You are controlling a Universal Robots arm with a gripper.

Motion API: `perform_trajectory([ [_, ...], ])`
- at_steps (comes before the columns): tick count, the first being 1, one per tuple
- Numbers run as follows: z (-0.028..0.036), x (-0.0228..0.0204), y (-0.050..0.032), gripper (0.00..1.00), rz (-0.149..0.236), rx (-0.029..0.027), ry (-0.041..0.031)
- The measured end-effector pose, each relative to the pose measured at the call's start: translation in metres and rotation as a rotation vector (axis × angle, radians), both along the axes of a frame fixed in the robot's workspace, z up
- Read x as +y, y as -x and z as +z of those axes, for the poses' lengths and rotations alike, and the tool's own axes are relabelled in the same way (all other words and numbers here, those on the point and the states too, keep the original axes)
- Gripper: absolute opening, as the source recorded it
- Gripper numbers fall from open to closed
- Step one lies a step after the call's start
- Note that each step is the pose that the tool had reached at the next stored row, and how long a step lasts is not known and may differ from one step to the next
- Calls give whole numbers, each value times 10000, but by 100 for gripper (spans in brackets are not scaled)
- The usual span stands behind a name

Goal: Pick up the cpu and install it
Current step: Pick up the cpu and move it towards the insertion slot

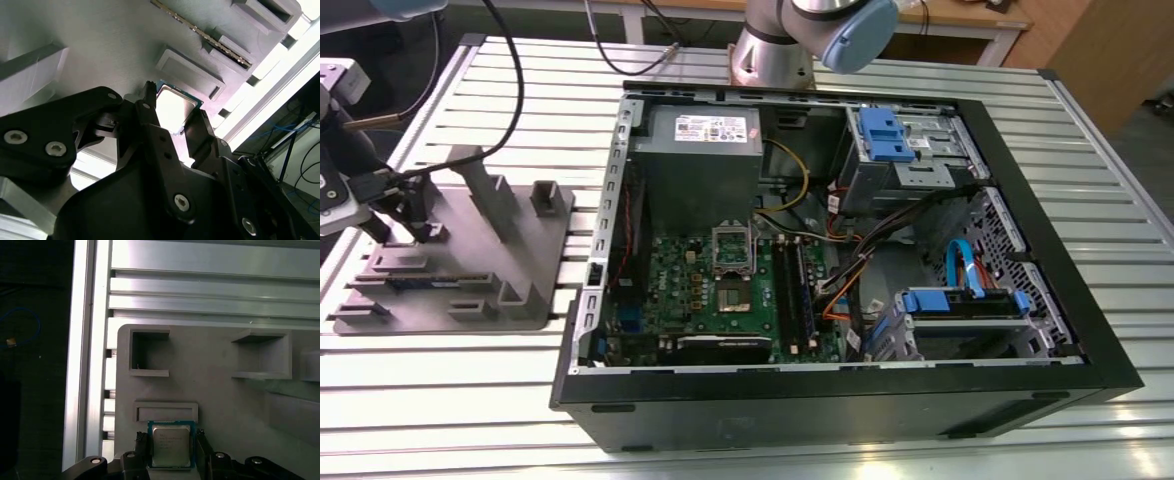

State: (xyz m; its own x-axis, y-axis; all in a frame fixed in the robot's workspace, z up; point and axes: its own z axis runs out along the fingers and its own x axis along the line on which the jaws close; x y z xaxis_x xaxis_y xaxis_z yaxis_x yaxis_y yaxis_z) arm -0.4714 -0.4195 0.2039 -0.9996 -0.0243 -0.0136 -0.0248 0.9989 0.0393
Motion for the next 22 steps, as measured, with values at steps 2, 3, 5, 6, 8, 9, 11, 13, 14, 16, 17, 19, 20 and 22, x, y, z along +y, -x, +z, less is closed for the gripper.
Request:
perform_trajectory([
  [2,29,0,0,47,0,2,-11],
  [3,30,0,0,47,0,2,-12],
  [5,36,0,0,47,0,3,-11],
  [6,39,0,0,47,0,4,-11],
  [8,43,0,0,47,0,1,-12],
  [9,77,0,0,47,0,2,-11],
  [11,84,0,0,47,0,2,-11],
  [13,85,0,0,47,0,2,-11],
  [14,85,0,0,47,0,2,-12],
  [16,87,0,0,47,0,3,-11],
  [17,88,0,0,47,0,3,-11],
  [19,98,0,1,47,0,6,-9],
  [20,106,0,1,47,0,5,-10],
  [22,124,0,1,47,0,3,-11],
])
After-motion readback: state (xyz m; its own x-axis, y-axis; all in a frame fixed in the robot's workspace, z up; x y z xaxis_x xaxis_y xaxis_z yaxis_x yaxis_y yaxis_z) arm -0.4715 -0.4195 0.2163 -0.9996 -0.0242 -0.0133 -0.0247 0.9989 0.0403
